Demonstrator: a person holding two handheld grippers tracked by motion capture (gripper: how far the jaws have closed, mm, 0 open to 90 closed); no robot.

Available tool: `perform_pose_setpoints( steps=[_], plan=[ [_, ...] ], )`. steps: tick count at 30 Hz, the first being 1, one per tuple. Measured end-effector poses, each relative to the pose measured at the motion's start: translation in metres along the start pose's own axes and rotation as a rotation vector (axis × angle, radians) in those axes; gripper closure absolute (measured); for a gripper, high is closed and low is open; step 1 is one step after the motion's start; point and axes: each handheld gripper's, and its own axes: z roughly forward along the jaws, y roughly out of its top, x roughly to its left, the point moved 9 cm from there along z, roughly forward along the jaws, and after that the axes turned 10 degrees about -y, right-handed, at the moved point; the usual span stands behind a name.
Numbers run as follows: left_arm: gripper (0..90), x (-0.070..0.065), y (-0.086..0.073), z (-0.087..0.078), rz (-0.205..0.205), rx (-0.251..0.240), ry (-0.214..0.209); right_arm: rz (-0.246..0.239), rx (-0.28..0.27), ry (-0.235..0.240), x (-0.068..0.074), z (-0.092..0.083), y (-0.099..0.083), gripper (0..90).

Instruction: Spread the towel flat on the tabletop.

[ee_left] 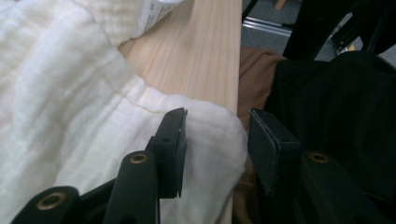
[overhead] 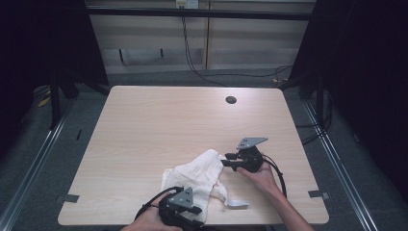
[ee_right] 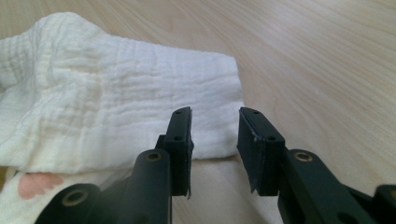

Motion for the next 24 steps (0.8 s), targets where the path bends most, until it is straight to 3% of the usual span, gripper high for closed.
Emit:
perform_pose_setpoints(
  steps=[1, 4, 8, 11, 15, 17, 20, 21, 24],
  plan=[
    [58.4, 0.001, 0.000, 0.000, 0.004, 0.005, 0.018, 0.000, 0.002, -0.003, 0.000, 0.000, 0.000, 64.6],
    [75.0, 0.006, -0.001, -0.002, 0.043, 0.022, 0.068, -0.001, -0.003, -0.006, 0.000, 0.001, 0.001, 63.9],
    [87.6, 0.010, -0.001, -0.003, 0.031, 0.011, 0.059, -0.003, 0.002, -0.004, -0.001, 0.003, 0.000, 63.7],
    [89.3, 0.011, -0.003, -0.006, 0.016, 0.037, 0.044, -0.016, -0.002, -0.004, 0.000, 0.002, 0.001, 63.8],
    [89.5, 0.014, -0.009, -0.015, -0.009, 0.027, 0.032, -0.005, -0.012, -0.002, -0.002, 0.000, 0.002, 63.7],
    [89.5, 0.015, -0.013, -0.024, -0.019, 0.027, 0.044, 0.001, -0.018, -0.002, -0.003, 0.000, 0.003, 63.9],
    [89.6, 0.016, -0.014, -0.042, -0.029, -0.010, 0.073, -0.003, -0.011, 0.009, -0.002, 0.000, 0.001, 64.9],
    [89.6, 0.018, -0.013, -0.048, -0.036, -0.039, 0.076, -0.004, -0.008, 0.013, -0.001, 0.001, 0.001, 65.0],
    [89.6, 0.027, -0.019, -0.062, -0.061, -0.050, 0.109, -0.008, -0.009, 0.024, 0.002, 0.001, 0.002, 65.0]
  ],
)
